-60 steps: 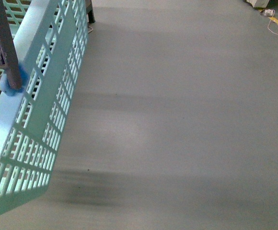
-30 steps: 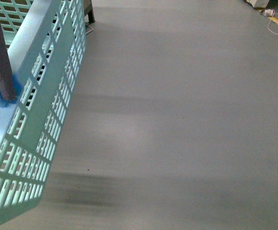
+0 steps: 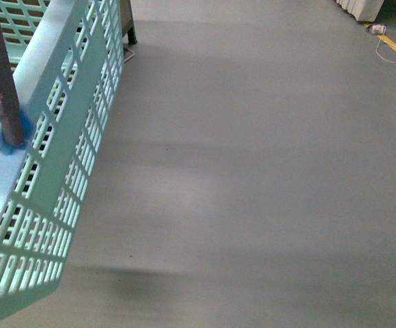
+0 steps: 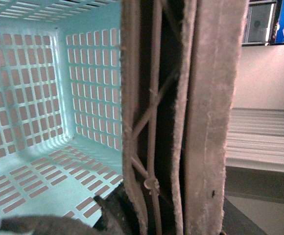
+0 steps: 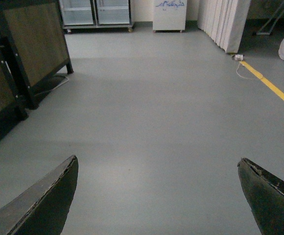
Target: Pick lemon and mango into basket
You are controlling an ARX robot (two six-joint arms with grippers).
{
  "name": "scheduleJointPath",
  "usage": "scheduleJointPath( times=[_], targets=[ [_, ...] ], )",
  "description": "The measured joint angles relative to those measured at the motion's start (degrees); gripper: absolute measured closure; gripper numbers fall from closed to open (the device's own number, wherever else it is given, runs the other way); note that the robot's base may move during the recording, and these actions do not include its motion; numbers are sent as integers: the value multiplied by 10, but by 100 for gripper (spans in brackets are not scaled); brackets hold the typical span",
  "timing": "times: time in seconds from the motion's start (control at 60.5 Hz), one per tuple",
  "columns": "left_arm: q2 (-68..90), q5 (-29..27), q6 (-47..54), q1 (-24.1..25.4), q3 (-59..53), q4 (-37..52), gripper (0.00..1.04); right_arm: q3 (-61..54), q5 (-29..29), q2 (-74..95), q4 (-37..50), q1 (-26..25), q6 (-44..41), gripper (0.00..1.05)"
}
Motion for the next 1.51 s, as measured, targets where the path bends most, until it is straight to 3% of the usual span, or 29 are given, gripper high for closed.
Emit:
scheduleJointPath(
  times=[1.505],
  targets=[
    [0,-2,1,0,0,0,89,0,0,0,0,0,0,9]
  ],
)
